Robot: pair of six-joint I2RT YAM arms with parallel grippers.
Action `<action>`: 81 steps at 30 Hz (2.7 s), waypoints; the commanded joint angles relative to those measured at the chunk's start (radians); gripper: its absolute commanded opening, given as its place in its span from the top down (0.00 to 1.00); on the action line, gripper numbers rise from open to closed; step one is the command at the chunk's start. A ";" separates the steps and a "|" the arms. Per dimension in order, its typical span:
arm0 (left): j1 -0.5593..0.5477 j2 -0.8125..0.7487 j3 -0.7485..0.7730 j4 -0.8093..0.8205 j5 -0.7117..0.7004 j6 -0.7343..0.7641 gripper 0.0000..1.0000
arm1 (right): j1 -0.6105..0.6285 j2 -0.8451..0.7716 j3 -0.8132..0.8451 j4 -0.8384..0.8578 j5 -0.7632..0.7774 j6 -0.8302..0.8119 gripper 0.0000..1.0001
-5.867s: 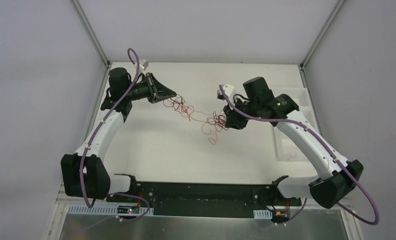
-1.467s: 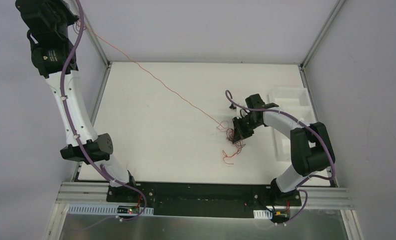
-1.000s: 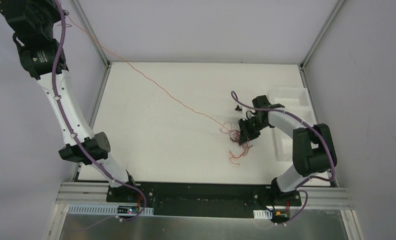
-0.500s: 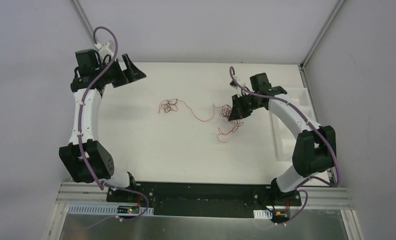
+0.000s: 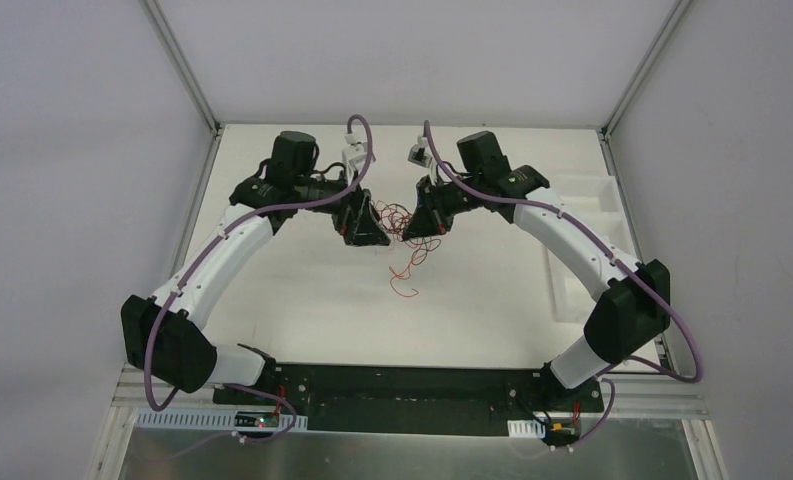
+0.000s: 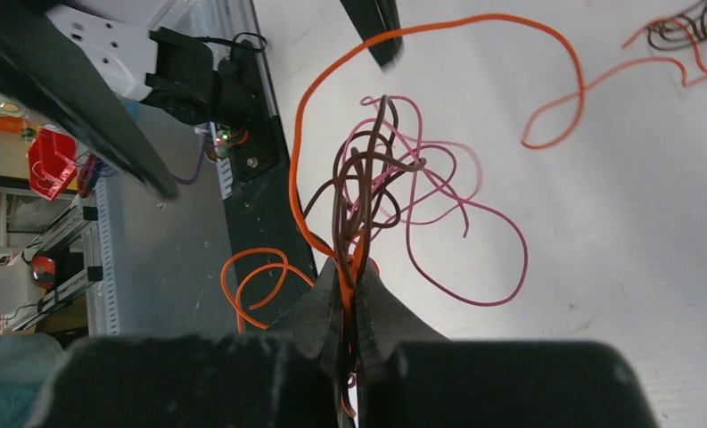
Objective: Untangle the cables
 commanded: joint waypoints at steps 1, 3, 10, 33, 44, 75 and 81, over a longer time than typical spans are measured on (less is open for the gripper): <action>-0.069 0.014 -0.004 0.120 0.052 0.045 0.05 | 0.036 -0.032 0.040 0.058 -0.110 0.062 0.96; -0.091 0.021 -0.008 0.159 0.052 0.027 0.16 | 0.044 -0.038 0.034 0.061 -0.125 0.063 0.95; -0.073 0.006 0.003 0.178 0.039 -0.025 1.00 | -0.011 -0.093 -0.032 0.038 -0.112 0.058 0.91; 0.139 -0.039 0.040 0.404 -0.002 -0.553 1.00 | -0.152 -0.173 -0.203 0.279 0.110 0.229 0.40; 0.051 -0.009 0.070 0.406 0.016 -0.554 1.00 | 0.037 -0.075 -0.099 0.486 0.348 0.277 0.30; 0.495 0.039 0.695 0.407 0.039 -0.647 1.00 | -0.222 0.100 -0.289 0.248 0.650 0.012 1.00; 0.549 0.054 0.793 0.363 -0.120 -0.588 1.00 | -0.239 0.131 -0.263 0.206 0.627 -0.001 1.00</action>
